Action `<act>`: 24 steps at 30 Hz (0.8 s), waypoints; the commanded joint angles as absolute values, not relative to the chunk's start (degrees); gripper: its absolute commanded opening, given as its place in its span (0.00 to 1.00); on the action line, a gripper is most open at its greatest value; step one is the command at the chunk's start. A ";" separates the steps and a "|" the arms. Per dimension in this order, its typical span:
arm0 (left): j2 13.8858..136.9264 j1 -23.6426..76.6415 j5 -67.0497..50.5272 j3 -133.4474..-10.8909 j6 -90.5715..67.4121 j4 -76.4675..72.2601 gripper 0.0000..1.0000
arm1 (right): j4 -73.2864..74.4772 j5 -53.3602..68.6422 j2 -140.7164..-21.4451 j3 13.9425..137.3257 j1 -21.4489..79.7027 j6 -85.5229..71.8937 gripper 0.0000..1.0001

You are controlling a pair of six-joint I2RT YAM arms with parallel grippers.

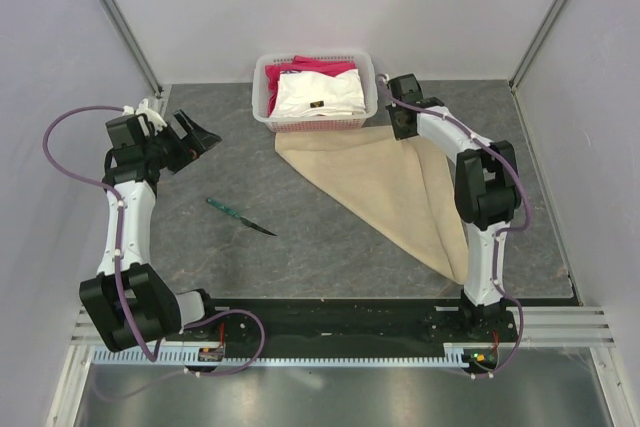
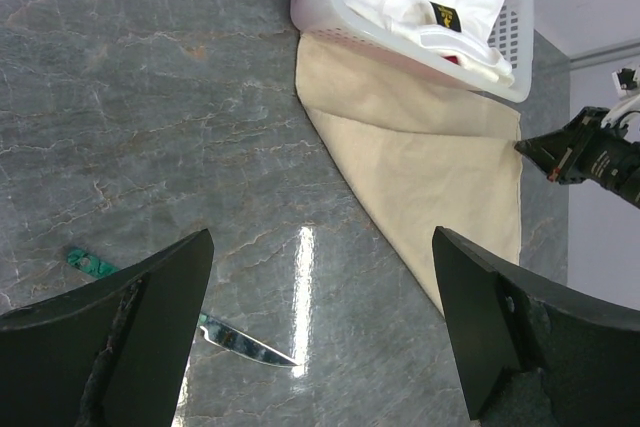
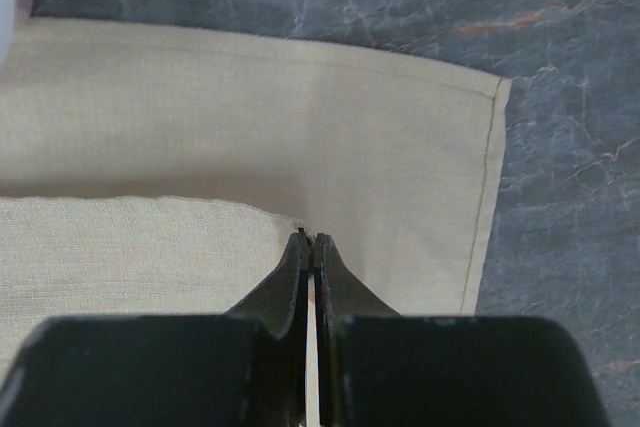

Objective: Fold the napkin, place the utensils inside, and roll it up
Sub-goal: Fold the napkin

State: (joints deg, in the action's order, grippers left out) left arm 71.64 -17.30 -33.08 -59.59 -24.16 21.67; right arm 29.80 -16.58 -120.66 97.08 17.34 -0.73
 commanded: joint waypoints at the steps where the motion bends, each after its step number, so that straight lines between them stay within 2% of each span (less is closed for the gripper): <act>1: 71.98 -17.58 -33.57 -59.41 -25.05 19.16 0.97 | 29.88 -15.73 -122.78 102.21 15.47 1.67 0.00; 24: 72.25 -17.67 -33.22 -59.59 -24.52 19.34 0.97 | 31.11 -16.70 -131.13 113.82 9.67 2.29 0.00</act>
State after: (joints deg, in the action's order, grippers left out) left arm 72.25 -17.30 -33.06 -59.59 -24.16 20.88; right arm 30.94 -16.14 -129.73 110.56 10.52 1.58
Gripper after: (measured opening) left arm 0.974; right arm 0.017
